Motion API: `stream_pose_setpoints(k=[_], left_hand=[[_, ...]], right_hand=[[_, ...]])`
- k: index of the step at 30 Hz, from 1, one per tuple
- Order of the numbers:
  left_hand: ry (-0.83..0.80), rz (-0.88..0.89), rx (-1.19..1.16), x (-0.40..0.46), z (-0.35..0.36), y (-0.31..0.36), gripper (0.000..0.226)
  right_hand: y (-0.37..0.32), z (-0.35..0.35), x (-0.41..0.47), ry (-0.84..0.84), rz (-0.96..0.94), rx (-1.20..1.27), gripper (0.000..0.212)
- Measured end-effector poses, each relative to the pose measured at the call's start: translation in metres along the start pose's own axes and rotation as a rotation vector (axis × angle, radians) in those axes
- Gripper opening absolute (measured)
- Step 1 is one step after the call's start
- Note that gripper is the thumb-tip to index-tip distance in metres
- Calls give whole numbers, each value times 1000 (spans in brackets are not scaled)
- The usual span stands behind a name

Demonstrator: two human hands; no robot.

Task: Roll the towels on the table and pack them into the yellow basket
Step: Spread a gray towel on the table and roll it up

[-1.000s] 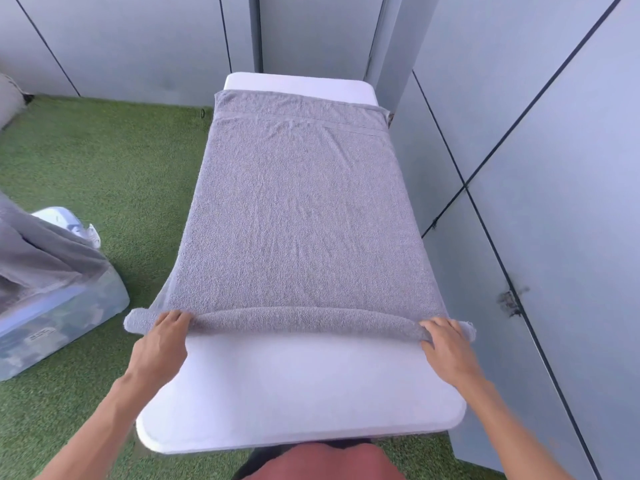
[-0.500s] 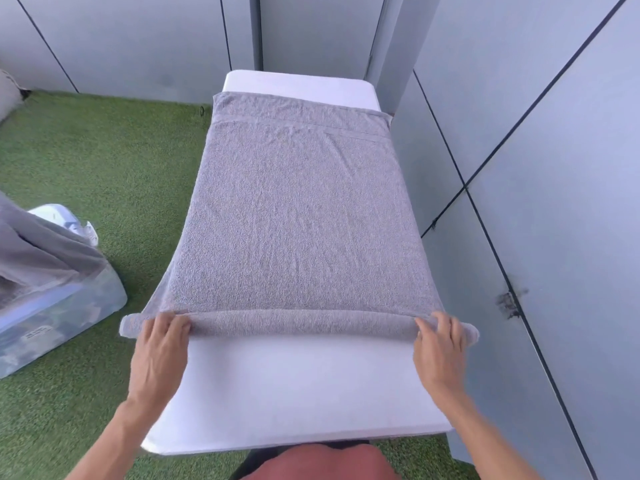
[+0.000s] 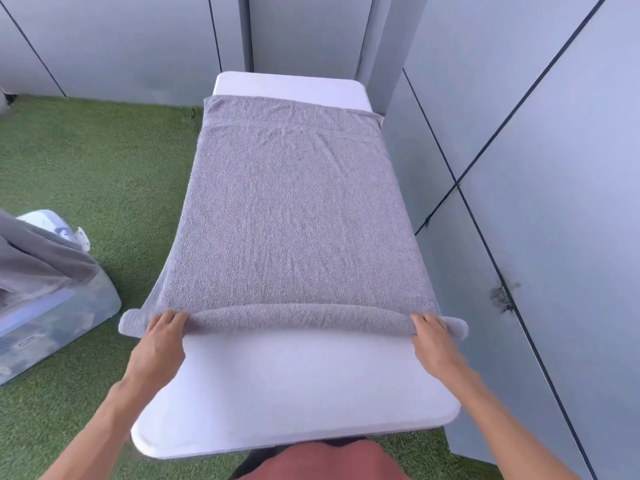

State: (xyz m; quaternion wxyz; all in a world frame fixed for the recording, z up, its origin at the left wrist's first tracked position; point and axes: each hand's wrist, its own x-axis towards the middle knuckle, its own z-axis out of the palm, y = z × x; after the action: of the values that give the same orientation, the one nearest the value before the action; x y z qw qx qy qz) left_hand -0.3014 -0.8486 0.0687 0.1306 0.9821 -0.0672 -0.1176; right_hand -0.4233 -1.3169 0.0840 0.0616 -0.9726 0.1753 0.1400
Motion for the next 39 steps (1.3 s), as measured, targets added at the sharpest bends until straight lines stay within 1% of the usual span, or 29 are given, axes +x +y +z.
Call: stream_pose_setpoints(k=[2, 4, 6, 7, 8, 9, 10, 11, 13, 14, 15, 16, 18, 19, 20, 22, 25, 27, 29, 32, 34, 35, 36, 37, 38, 39], left_hand=[[-75, 0, 4, -8, -4, -5, 30], [-140, -24, -8, -8, -10, -8, 37], [-174, -83, -51, 0, -18, -5, 40], [-174, -115, -88, 5, -22, -3, 40], [-153, -141, -123, 9, -26, -1, 39], [-97, -163, -147, 11, -28, 1, 37], [-9, -177, -156, 10, -30, 3, 32], [102, -160, -141, 7, -28, 4, 26], [280, -30, -8, -6, -19, 6, 14], [340, 22, 57, -15, -13, 7, 12], [367, 46, 92, -24, -6, 8, 12], [368, 49, 106, -32, 2, 8, 21], [298, 74, 127, -41, 13, 9, 52], [271, 95, 143, -39, 15, 7, 60], [248, 107, 145, -34, 14, 6, 63], [223, 98, 120, -17, 10, 3, 61], [194, 78, 83, 3, 5, 6, 45], [165, 42, 76, 6, 2, 6, 34], [103, 12, 67, 4, 1, -1, 27], [-49, 47, 52, 3, -2, -15, 29], [-99, 18, -42, 7, -8, -17, 32], [-83, -21, -126, 10, -12, -15, 34], [-43, -58, -209, 14, -17, -13, 35], [26, -72, -275, 16, -21, -10, 33], [115, -56, -287, 17, -24, -7, 28], [196, -29, -238, 17, -26, -5, 23]], right_hand=[[4, -6, -8, -87, -2, -15, 31], [6, -20, -12, -164, 10, 29, 36], [6, -35, -6, -219, 59, 129, 39], [5, -39, -1, -211, 98, 209, 40], [3, -39, 5, -159, 137, 312, 42], [0, -37, 9, -65, 168, 407, 41], [-4, -33, 9, 60, 178, 447, 37], [-7, -26, 8, 184, 167, 423, 31], [-14, -10, -1, 376, 115, 253, 21], [-15, -2, -8, 420, 87, 157, 21], [-16, 5, -14, 421, 68, 88, 25], [-16, 11, -20, 394, 50, 47, 34], [-11, 19, -21, 314, 7, 13, 54], [-9, 19, -17, 281, -16, 6, 59], [-7, 19, -11, 258, -35, 16, 59], [-5, 15, 2, 230, -45, 74, 53], [-3, 4, 15, 174, -39, 133, 46], [-1, -3, 15, 113, -46, 112, 41], [5, -8, 11, 26, -65, 88, 36], [20, -16, 6, -175, -87, 94, 39], [25, -26, 7, -290, -37, 240, 38], [25, -31, 10, -310, 7, 359, 39], [22, -36, 13, -291, 54, 469, 40], [19, -38, 17, -225, 94, 554, 41], [15, -37, 20, -112, 119, 580, 40], [12, -35, 21, 14, 124, 548, 36]])
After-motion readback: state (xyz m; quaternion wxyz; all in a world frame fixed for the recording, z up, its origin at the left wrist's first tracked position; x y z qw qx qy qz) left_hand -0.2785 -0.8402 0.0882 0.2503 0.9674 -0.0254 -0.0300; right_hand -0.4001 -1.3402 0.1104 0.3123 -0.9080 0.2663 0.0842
